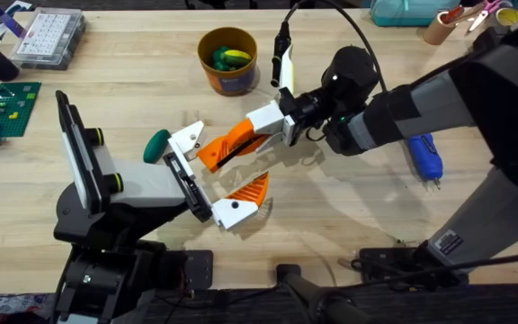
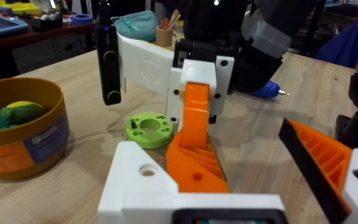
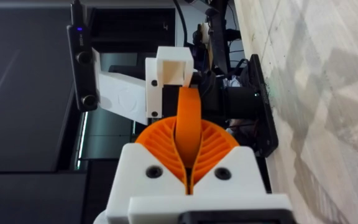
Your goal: Pick up the gripper from the table and insert it into the empty holder that is missing its gripper. Then pick up a screw, insert it into the mounting hole, and use the screwdriver to tighten it. Finally, clean up the table by picking up the vegetable and placing it into the bucket.
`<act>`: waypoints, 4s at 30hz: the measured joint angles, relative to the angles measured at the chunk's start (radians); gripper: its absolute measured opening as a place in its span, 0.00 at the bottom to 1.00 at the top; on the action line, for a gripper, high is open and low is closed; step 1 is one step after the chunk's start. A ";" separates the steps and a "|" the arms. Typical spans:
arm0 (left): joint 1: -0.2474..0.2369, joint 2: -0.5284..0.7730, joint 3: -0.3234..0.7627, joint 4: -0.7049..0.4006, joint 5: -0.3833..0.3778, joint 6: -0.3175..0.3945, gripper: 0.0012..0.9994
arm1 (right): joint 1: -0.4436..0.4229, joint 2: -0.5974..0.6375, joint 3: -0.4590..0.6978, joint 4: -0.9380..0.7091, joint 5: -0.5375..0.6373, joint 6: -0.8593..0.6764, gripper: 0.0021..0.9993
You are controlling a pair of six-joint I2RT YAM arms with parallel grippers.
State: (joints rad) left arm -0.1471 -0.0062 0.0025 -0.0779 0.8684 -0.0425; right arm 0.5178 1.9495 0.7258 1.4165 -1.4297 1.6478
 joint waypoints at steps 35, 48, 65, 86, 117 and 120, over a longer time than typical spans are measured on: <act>0.001 0.006 0.003 0.007 -0.005 0.001 0.99 | -0.002 0.002 0.034 0.116 -0.009 0.103 0.02; 0.001 0.006 0.003 0.006 -0.002 0.000 0.99 | -0.002 0.001 0.037 0.053 0.000 0.063 0.02; 0.007 0.006 0.003 0.005 -0.001 -0.026 0.99 | 0.028 0.001 0.050 -0.078 0.134 -0.117 0.02; 0.017 0.006 0.003 0.008 -0.032 -0.026 0.99 | 0.081 0.001 0.051 -0.079 0.230 -0.191 0.02; 0.017 0.006 0.003 0.012 -0.045 0.013 0.99 | 0.098 0.013 0.049 0.026 0.259 -0.144 0.21; 0.017 0.006 0.003 0.011 -0.043 0.013 0.99 | 0.096 0.014 0.049 0.031 0.252 -0.134 0.24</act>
State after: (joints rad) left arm -0.1303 0.0000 0.0055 -0.0666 0.8251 -0.0299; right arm 0.6142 1.9631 0.7750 1.4472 -1.1781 1.5140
